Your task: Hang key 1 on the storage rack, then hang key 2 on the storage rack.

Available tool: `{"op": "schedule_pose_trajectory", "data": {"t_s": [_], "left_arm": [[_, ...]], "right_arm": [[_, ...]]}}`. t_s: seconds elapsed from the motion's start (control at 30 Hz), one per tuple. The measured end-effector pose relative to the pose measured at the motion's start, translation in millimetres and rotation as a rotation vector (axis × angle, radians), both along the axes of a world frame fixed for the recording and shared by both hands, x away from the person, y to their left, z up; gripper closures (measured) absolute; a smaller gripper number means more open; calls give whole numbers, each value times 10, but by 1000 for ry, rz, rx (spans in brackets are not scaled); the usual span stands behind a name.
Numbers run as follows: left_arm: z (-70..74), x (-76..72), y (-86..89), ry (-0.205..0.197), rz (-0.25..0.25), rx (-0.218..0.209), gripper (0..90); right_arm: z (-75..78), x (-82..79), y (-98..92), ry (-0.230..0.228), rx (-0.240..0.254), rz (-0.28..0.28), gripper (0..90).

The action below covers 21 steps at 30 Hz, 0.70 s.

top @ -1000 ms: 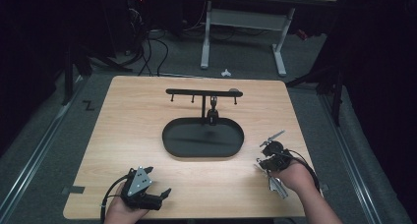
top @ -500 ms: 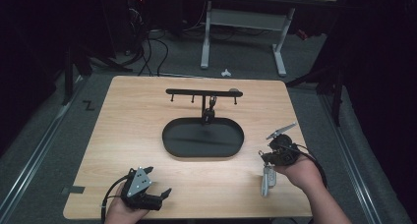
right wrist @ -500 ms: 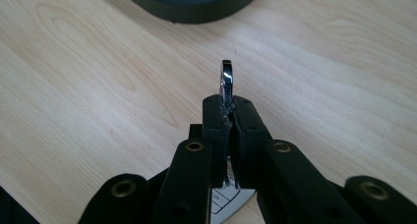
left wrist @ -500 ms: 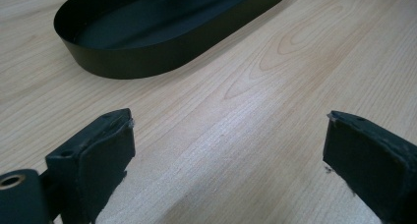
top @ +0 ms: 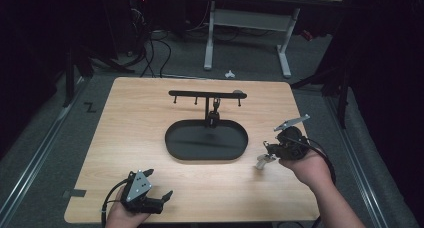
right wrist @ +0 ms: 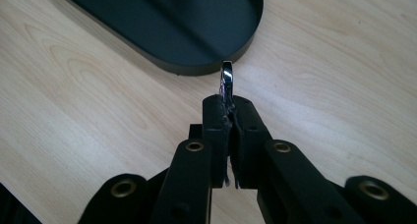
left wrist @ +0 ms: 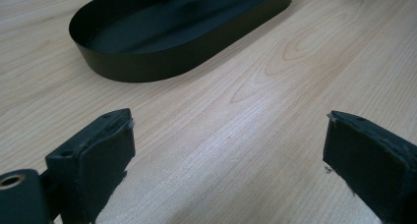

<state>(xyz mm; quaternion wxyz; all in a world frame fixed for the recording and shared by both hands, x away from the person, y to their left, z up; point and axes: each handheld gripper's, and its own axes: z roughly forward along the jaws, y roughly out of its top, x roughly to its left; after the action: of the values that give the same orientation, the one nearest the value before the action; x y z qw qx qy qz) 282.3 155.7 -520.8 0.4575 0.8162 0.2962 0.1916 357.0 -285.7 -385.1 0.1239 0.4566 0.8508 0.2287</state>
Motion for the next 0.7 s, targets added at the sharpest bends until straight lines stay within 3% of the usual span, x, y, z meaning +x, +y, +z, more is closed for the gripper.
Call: {"op": "schedule_pose_trajectory", "data": {"t_s": [0.47, 0.7], "left_arm": [[12, 24, 25, 1, -2, -22, 59], [17, 25, 23, -2, 1, -25, 59]], "right_arm": [[174, 109, 123, -41, -2, 1, 862], [214, 226, 191, -36, -8, -2, 862]]}}
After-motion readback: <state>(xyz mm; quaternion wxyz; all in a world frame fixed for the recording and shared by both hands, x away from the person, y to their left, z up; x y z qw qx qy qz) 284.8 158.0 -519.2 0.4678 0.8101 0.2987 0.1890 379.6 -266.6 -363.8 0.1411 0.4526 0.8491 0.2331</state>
